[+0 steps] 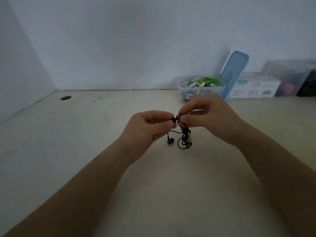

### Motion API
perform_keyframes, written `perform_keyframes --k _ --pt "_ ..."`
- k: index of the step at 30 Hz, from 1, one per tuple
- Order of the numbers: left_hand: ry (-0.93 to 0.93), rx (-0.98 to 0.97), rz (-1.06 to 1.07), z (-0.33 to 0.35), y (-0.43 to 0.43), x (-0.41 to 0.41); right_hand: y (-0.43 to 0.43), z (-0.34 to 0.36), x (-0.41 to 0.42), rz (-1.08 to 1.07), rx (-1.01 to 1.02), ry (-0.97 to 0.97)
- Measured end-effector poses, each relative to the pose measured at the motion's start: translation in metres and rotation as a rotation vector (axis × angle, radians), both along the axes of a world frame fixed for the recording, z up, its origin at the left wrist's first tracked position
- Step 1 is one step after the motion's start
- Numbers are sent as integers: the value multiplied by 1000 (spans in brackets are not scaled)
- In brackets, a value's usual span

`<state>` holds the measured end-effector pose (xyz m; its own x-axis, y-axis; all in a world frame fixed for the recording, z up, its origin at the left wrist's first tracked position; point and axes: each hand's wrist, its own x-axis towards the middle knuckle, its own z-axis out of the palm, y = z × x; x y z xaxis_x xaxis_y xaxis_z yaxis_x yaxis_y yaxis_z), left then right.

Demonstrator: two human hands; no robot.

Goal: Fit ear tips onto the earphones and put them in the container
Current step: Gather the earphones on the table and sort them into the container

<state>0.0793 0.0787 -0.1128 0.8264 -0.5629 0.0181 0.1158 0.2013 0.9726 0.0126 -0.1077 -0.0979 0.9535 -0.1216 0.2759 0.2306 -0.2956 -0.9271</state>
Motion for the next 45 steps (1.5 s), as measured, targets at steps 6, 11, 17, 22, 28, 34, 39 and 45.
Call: perform_keyframes --k 6,11,17,22,28,34,39,45 --pt "4 1 -28 0 1 0 0 -1 1 -14 -15 -14" --pt "11 -11 -34 -1 1 1 1 0 0 -8 -6 -11" --pt "6 -38 -54 -2 2 1 4 0 -1 20 19 -9" --pt "-18 -43 -64 -3 2 2 4 -1 -1 48 60 -7" --pt "-16 -35 -40 -4 1 2 5 -4 1 54 124 6" --pt "-17 -25 -13 -5 0 2 7 -8 2 45 151 18" --pt "-21 -27 -5 -7 0 3 8 -7 2 37 159 16" --pt "-22 -25 2 -9 0 3 9 -8 1 22 125 14"
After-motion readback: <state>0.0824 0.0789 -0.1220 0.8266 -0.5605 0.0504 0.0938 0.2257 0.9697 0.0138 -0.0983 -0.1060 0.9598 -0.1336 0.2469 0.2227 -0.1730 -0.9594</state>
